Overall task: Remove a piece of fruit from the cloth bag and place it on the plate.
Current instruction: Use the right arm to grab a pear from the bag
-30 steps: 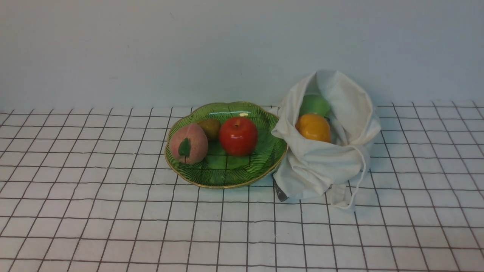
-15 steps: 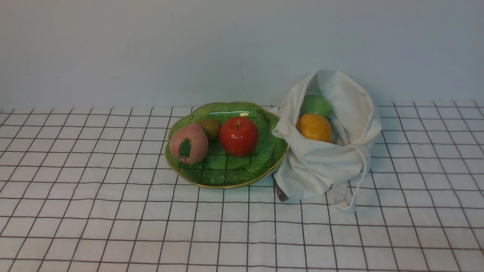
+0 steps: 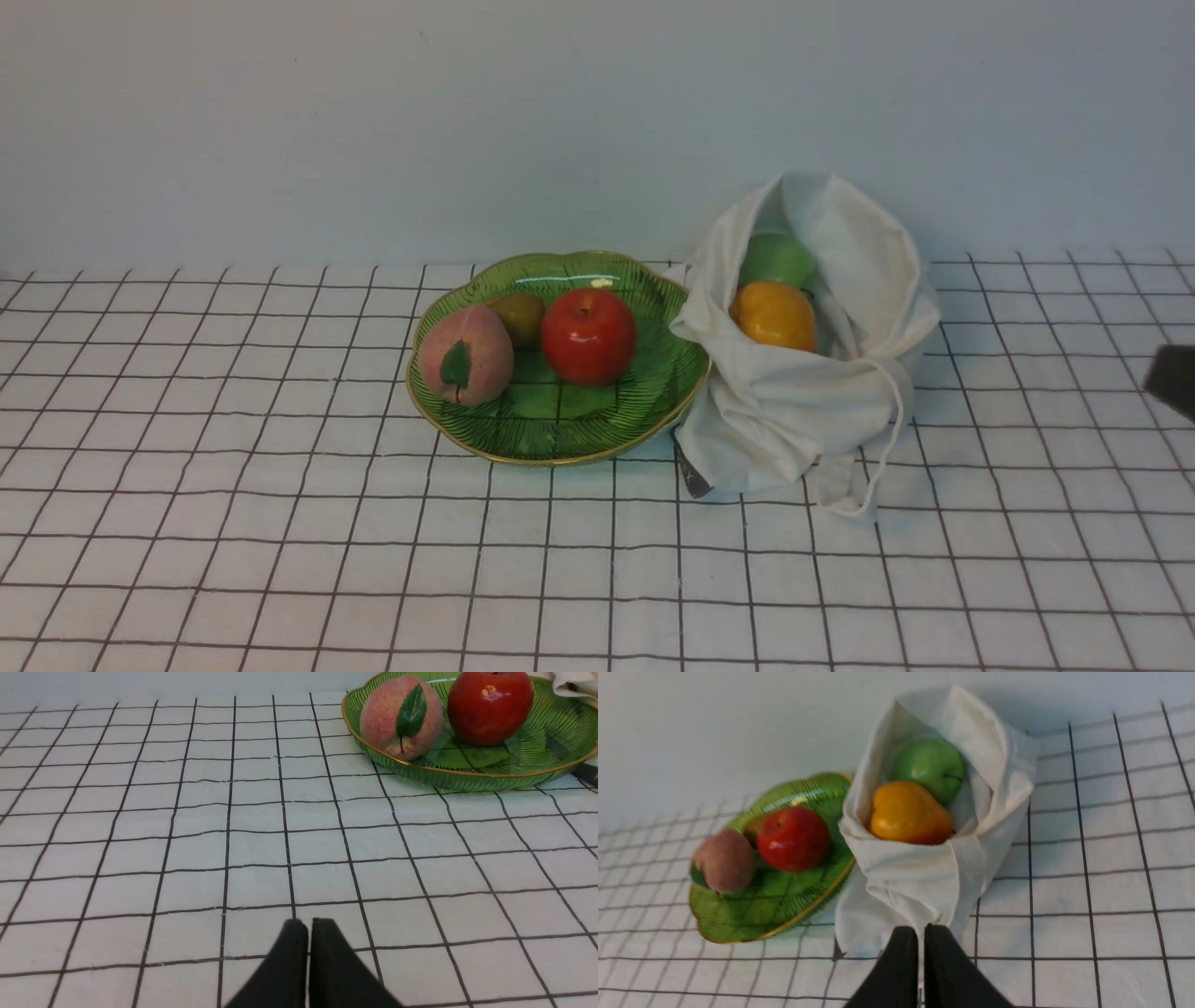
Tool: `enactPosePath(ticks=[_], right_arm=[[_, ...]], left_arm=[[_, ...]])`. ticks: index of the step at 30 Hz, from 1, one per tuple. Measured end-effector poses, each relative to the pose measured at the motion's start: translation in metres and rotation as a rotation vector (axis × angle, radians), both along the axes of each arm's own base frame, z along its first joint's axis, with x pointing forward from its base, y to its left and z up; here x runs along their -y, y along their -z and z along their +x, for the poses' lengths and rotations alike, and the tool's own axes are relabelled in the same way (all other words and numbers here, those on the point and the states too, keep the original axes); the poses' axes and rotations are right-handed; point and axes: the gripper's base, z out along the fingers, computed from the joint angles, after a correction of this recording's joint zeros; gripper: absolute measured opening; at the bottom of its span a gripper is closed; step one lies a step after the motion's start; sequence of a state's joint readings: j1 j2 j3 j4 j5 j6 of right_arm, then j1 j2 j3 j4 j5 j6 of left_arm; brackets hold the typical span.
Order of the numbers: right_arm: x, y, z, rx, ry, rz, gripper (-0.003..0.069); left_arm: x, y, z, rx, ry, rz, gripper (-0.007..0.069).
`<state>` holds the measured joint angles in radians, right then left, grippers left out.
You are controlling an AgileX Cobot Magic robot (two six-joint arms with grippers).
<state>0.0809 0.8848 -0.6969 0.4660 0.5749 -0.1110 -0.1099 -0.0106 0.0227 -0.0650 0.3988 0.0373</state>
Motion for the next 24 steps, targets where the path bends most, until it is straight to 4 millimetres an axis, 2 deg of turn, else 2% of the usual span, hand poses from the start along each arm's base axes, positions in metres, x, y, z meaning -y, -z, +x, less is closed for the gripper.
enactPosePath(ticks=[4, 5, 6, 7, 8, 9, 10, 11, 12, 16, 18, 20, 24], right_arm=[[-0.004, 0.007, 0.042, -0.088, -0.029, -0.041, 0.0076], [-0.010, 0.010, 0.063, -0.115, -0.071, -0.074, 0.0122], [-0.012, 0.013, 0.068, -0.130, -0.080, -0.077, 0.0128], [-0.022, 0.013, 0.088, -0.139, -0.145, -0.116, 0.0194], [-0.024, 0.014, 0.091, -0.141, -0.153, -0.119, 0.0202], [-0.038, 0.019, 0.111, -0.153, -0.230, -0.162, 0.0281], [-0.041, 0.020, 0.116, -0.158, -0.239, -0.164, 0.0290], [-0.054, 0.026, 0.135, -0.167, -0.289, -0.188, 0.0374], [-0.055, 0.030, 0.137, -0.178, -0.291, -0.191, 0.0374], [-0.079, 0.059, 0.196, -0.247, -0.344, -0.197, 0.0584], [-0.081, 0.063, 0.203, -0.260, -0.348, -0.196, 0.0603], [-0.088, 0.085, 0.231, -0.319, -0.361, -0.198, 0.0668], [-0.094, 0.107, 0.257, -0.367, -0.363, -0.200, 0.0689]], left_arm=[[0.000, 0.000, 0.000, 0.000, 0.000, 0.000, -0.0008], [0.000, 0.000, 0.000, 0.000, 0.000, 0.000, -0.0008], [0.000, 0.000, 0.000, 0.000, 0.000, 0.000, -0.0008], [0.000, 0.000, 0.000, 0.000, 0.000, 0.000, -0.0008], [0.000, 0.000, 0.000, 0.000, 0.000, 0.000, -0.0008], [0.000, 0.000, 0.000, 0.000, 0.000, 0.000, -0.0008], [0.000, 0.000, 0.000, 0.000, 0.000, 0.000, -0.0008], [0.000, 0.000, 0.000, 0.000, 0.000, 0.000, -0.0008], [0.000, 0.000, 0.000, 0.000, 0.000, 0.000, -0.0008], [0.000, 0.000, 0.000, 0.000, 0.000, 0.000, -0.0008], [0.000, 0.000, 0.000, 0.000, 0.000, 0.000, -0.0008], [0.000, 0.000, 0.000, 0.000, 0.000, 0.000, -0.0008], [0.000, 0.000, 0.000, 0.000, 0.000, 0.000, -0.0008]])
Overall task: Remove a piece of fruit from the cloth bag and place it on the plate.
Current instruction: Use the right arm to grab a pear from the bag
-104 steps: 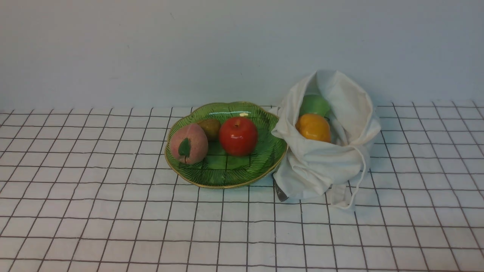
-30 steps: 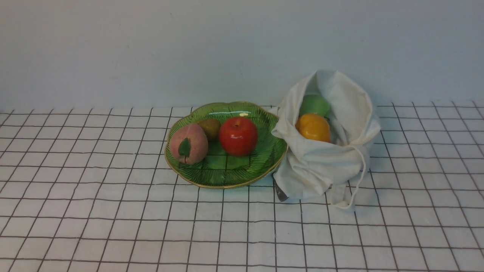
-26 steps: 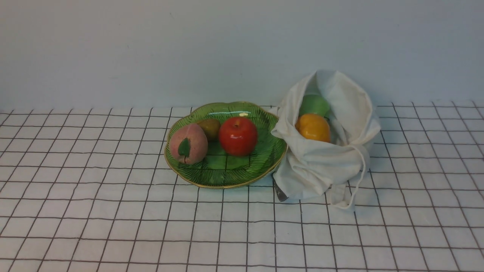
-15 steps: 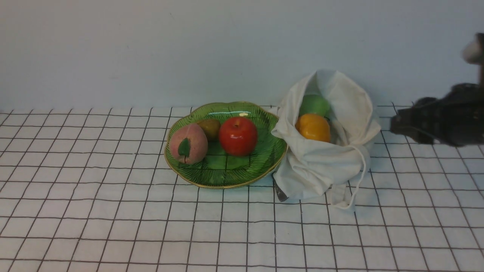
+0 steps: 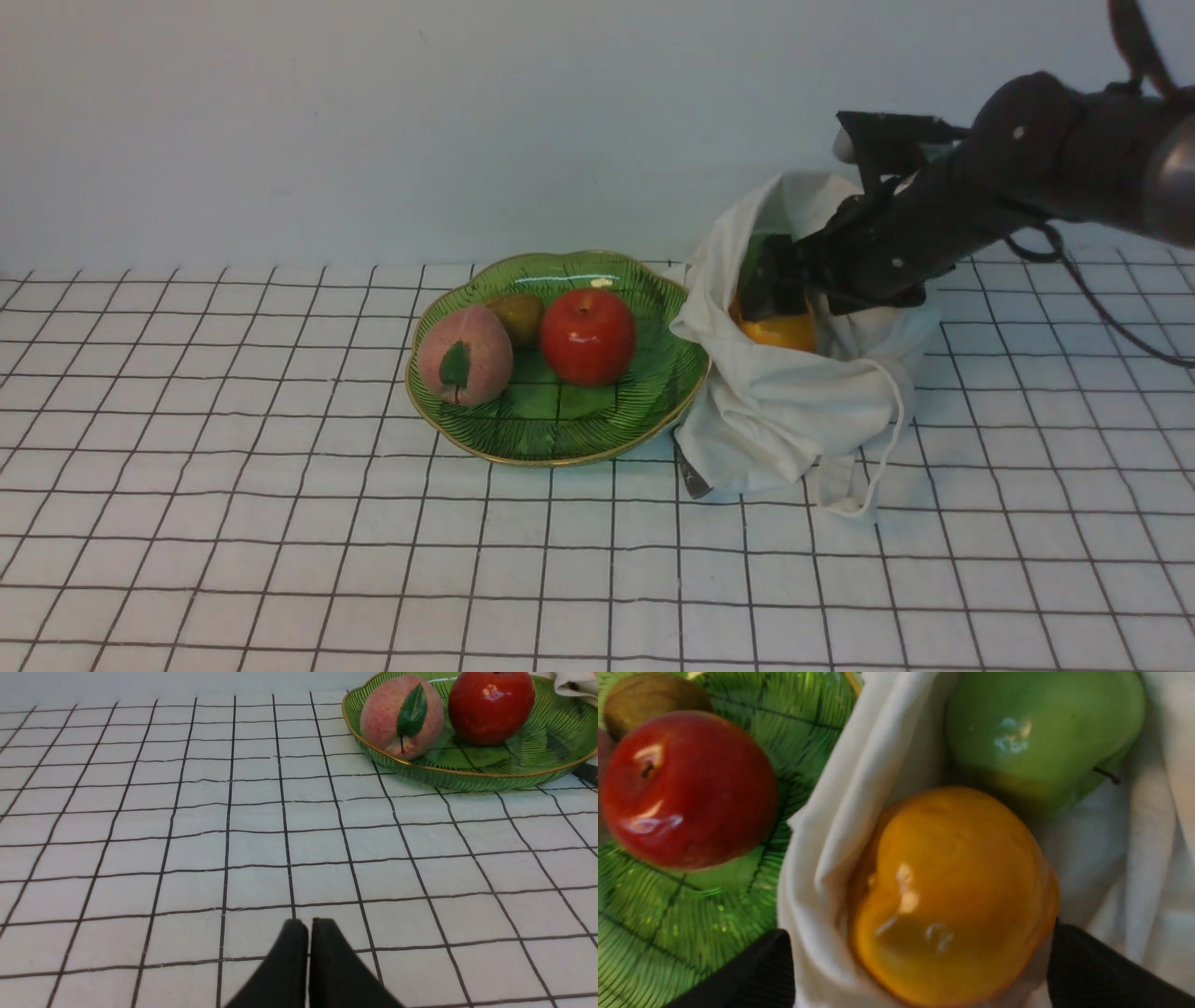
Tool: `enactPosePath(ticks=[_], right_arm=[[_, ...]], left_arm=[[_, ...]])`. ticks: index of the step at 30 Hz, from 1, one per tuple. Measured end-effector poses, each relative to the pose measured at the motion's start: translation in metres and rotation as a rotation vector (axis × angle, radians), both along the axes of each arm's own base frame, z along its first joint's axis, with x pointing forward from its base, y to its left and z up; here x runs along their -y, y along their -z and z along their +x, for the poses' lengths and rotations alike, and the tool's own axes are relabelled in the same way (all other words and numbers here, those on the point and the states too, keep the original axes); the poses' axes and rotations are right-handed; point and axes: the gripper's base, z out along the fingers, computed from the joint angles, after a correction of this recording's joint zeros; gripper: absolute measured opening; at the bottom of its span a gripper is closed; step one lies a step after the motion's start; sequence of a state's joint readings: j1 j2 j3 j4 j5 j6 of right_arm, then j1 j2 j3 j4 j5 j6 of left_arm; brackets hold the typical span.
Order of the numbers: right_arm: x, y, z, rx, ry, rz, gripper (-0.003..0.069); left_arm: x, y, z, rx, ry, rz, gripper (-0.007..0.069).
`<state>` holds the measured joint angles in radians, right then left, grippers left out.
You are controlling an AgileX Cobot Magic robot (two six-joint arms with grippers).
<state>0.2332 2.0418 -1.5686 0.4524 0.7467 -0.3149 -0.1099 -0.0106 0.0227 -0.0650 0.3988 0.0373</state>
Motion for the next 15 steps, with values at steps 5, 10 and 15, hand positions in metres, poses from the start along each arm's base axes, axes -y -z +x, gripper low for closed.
enactPosePath(ticks=[5, 10, 15], right_arm=[[-0.004, 0.024, 0.018, -0.041, 0.005, -0.023, 0.0689], [-0.004, 0.028, 0.020, -0.049, 0.005, -0.034, 0.0680], [-0.004, 0.025, 0.021, -0.056, -0.004, -0.037, 0.0568]], left_arm=[[0.000, 0.000, 0.000, 0.000, 0.000, 0.000, -0.0008], [0.000, 0.000, 0.000, 0.000, 0.000, 0.000, -0.0008], [0.000, 0.000, 0.000, 0.000, 0.000, 0.000, -0.0008]])
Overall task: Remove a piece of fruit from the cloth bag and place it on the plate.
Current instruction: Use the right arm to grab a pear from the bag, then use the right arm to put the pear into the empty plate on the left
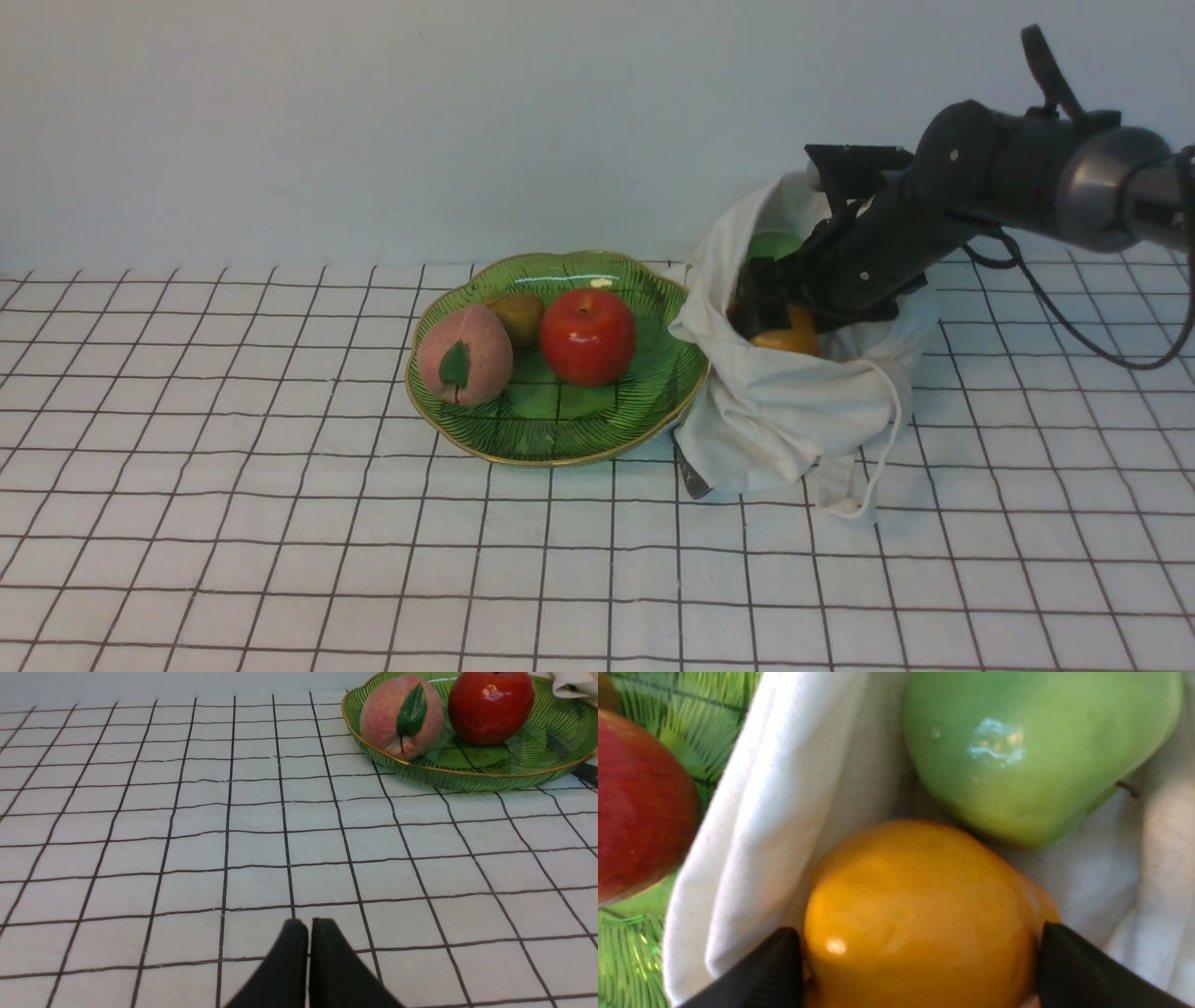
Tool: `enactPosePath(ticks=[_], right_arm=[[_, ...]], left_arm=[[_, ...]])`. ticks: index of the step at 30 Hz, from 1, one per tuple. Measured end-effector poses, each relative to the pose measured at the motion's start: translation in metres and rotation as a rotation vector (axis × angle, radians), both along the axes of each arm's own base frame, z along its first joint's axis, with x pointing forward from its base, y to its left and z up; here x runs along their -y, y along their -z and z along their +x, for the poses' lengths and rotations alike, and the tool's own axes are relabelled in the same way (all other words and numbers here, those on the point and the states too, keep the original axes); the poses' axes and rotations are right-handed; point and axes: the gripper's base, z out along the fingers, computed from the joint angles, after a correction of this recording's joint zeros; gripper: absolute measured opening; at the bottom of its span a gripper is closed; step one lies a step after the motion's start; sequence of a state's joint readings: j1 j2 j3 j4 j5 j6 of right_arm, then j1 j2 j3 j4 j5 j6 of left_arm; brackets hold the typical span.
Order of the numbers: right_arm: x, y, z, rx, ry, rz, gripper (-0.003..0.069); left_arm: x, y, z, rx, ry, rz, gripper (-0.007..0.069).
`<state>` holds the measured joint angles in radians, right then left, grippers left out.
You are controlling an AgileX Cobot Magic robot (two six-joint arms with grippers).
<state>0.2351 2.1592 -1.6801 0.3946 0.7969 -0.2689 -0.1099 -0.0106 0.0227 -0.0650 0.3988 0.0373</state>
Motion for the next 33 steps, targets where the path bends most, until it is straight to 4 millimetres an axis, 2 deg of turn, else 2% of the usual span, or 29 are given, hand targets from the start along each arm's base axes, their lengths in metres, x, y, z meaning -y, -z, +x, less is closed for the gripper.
enactPosePath(ticks=[5, 10, 12, 15, 18, 20, 23, 24, 25, 28, 29, 31, 33], right_arm=[[0.007, -0.013, 0.003, -0.008, -0.036, -0.051, 0.0566], [0.039, -0.038, 0.009, -0.039, 0.010, -0.057, 0.0564], [0.045, -0.045, 0.009, -0.044, 0.021, -0.056, 0.0563], [0.060, -0.073, 0.004, -0.059, 0.037, -0.043, 0.0561], [0.058, -0.098, -0.005, -0.052, 0.010, 0.016, 0.0561], [0.048, -0.113, -0.012, -0.035, -0.042, 0.087, 0.0561], [0.023, -0.121, -0.018, -0.024, -0.122, 0.186, 0.0558], [0.023, -0.121, -0.018, -0.024, -0.122, 0.186, 0.0558], [0.003, -0.119, -0.021, -0.034, -0.173, 0.238, 0.0558], [-0.028, -0.106, -0.024, -0.067, -0.242, 0.268, 0.0558], [-0.033, -0.103, -0.025, -0.073, -0.251, 0.269, 0.0558], [-0.064, -0.078, -0.026, -0.113, -0.301, 0.264, 0.0558], [-0.076, -0.069, -0.027, -0.118, -0.314, 0.262, 0.0558]], left_arm=[[0.000, 0.000, 0.000, 0.000, 0.000, 0.000, -0.0008], [0.000, 0.000, 0.000, 0.000, 0.000, 0.000, -0.0008], [0.000, 0.000, 0.000, 0.000, 0.000, 0.000, -0.0008], [0.000, 0.000, 0.000, 0.000, 0.000, 0.000, -0.0008], [0.000, 0.000, 0.000, 0.000, 0.000, 0.000, -0.0008], [0.000, 0.000, 0.000, 0.000, 0.000, 0.000, -0.0008], [0.000, 0.000, 0.000, 0.000, 0.000, 0.000, -0.0008], [0.000, 0.000, 0.000, 0.000, 0.000, 0.000, -0.0008], [0.000, 0.000, 0.000, 0.000, 0.000, 0.000, -0.0008], [0.000, 0.000, 0.000, 0.000, 0.000, 0.000, -0.0008], [0.000, 0.000, 0.000, 0.000, 0.000, 0.000, -0.0008], [0.000, 0.000, 0.000, 0.000, 0.000, 0.000, -0.0008], [0.000, 0.000, 0.000, 0.000, 0.000, 0.000, -0.0008]])
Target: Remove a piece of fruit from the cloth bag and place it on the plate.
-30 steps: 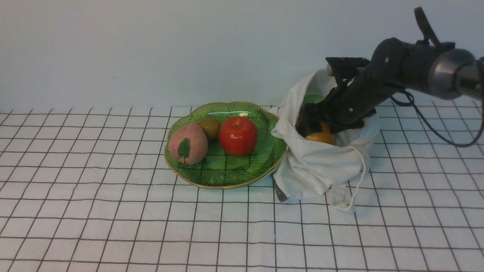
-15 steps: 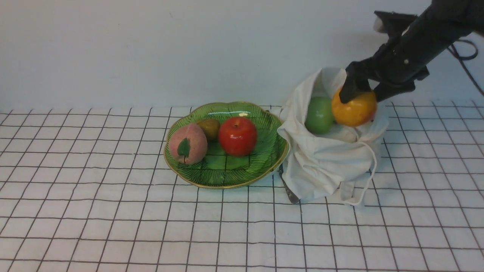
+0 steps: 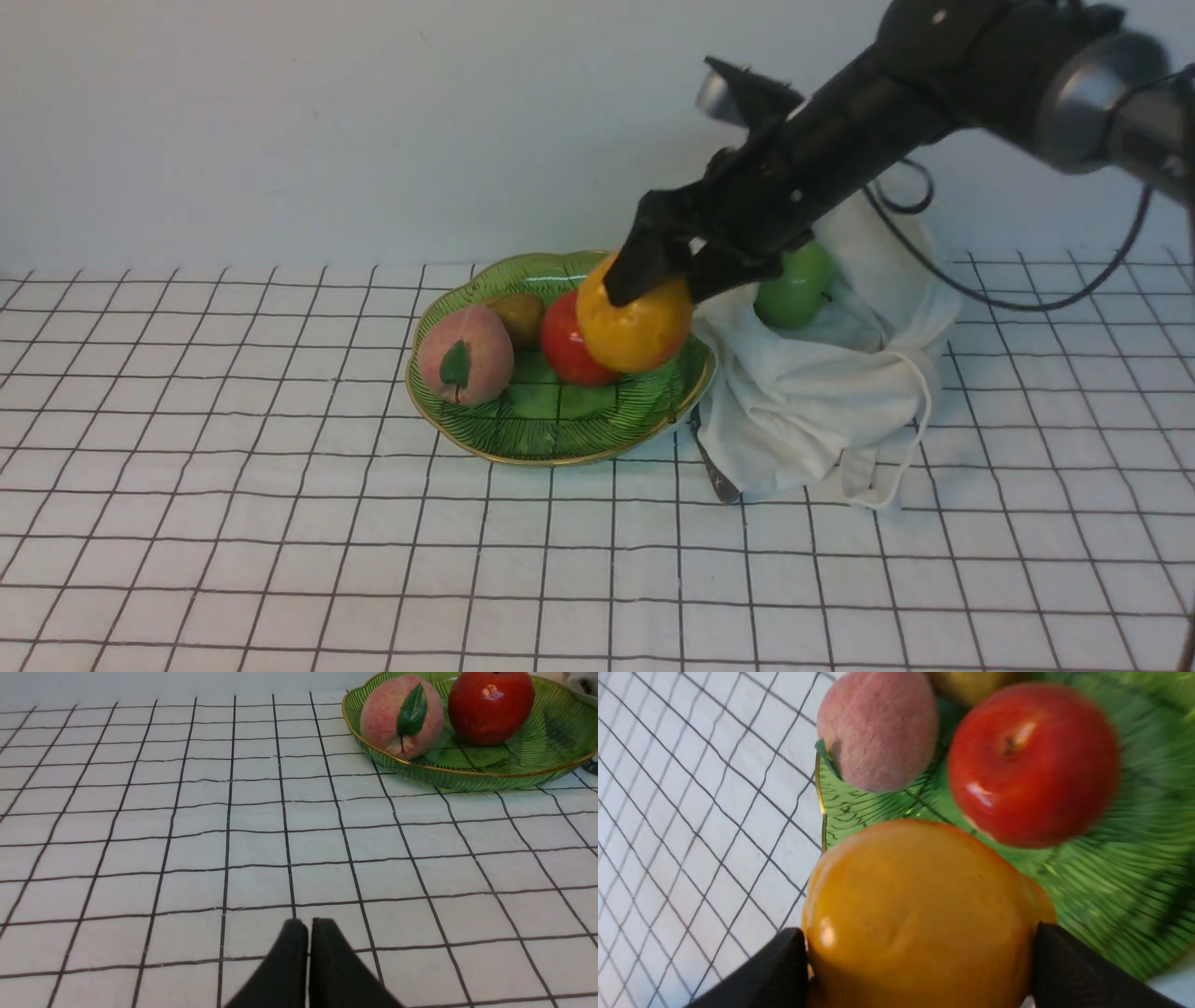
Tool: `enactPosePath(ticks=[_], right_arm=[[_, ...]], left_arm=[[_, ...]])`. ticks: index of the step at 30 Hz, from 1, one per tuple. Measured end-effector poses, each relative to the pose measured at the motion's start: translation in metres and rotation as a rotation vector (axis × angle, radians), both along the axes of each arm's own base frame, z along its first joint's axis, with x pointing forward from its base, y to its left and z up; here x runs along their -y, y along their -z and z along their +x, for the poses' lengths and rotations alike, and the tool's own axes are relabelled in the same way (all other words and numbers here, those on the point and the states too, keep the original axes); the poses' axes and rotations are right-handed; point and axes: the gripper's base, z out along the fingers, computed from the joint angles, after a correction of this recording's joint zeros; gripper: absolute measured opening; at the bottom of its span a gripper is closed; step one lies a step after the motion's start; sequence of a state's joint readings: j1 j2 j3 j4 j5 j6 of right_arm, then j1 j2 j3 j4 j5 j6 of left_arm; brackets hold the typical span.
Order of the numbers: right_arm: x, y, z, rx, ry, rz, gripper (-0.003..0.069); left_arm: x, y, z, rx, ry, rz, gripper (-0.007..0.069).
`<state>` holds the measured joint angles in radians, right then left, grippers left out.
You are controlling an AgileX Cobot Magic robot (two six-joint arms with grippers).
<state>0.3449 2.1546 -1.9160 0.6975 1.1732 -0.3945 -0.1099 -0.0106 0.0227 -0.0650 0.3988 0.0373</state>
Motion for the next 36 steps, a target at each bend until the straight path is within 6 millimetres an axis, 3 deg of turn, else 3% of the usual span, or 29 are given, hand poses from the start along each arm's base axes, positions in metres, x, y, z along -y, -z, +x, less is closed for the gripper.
enactPosePath(ticks=[2, 5, 7, 10, 16, 19, 23, 24, 27, 29, 30, 33, 36], right_arm=[[-0.020, 0.020, 0.000, -0.003, -0.012, -0.004, 0.0557], [-0.034, 0.037, 0.003, 0.009, -0.006, -0.009, 0.0565], [-0.038, 0.045, 0.005, 0.022, 0.010, -0.009, 0.0620], [-0.038, 0.049, 0.009, 0.042, 0.030, -0.009, 0.0677], [-0.033, 0.035, 0.013, 0.065, -0.009, -0.041, 0.0691], [-0.023, 0.009, 0.016, 0.070, -0.058, -0.057, 0.0676], [-0.005, -0.043, 0.025, 0.141, 0.074, -0.058, 0.0570], [-0.004, -0.045, 0.025, 0.142, 0.088, -0.063, 0.0562], [0.009, -0.089, 0.014, 0.221, 0.160, -0.087, 0.0407], [0.017, -0.118, 0.001, 0.280, 0.178, -0.095, 0.0303], [0.026, -0.145, -0.015, 0.341, 0.192, -0.101, 0.0221], [0.041, -0.183, -0.043, 0.427, 0.213, -0.114, 0.0091], [0.068, -0.230, -0.098, 0.543, 0.249, -0.148, 0.0004]], left_arm=[[0.000, 0.000, 0.000, 0.000, 0.000, 0.000, -0.0008], [0.000, 0.000, 0.000, 0.000, 0.000, 0.000, -0.0008], [0.000, 0.000, 0.000, 0.000, 0.000, 0.000, -0.0008], [0.000, 0.000, 0.000, 0.000, 0.000, 0.000, -0.0008], [0.000, 0.000, 0.000, 0.000, 0.000, 0.000, -0.0008], [0.000, 0.000, 0.000, 0.000, 0.000, 0.000, -0.0008], [0.000, 0.000, 0.000, 0.000, 0.000, 0.000, -0.0008], [0.000, 0.000, 0.000, 0.000, 0.000, 0.000, -0.0008], [0.000, 0.000, 0.000, 0.000, 0.000, 0.000, -0.0008], [0.000, 0.000, 0.000, 0.000, 0.000, 0.000, -0.0008], [0.000, 0.000, 0.000, 0.000, 0.000, 0.000, -0.0008], [0.000, 0.000, 0.000, 0.000, 0.000, 0.000, -0.0008], [0.000, 0.000, 0.000, 0.000, 0.000, 0.000, -0.0008]])
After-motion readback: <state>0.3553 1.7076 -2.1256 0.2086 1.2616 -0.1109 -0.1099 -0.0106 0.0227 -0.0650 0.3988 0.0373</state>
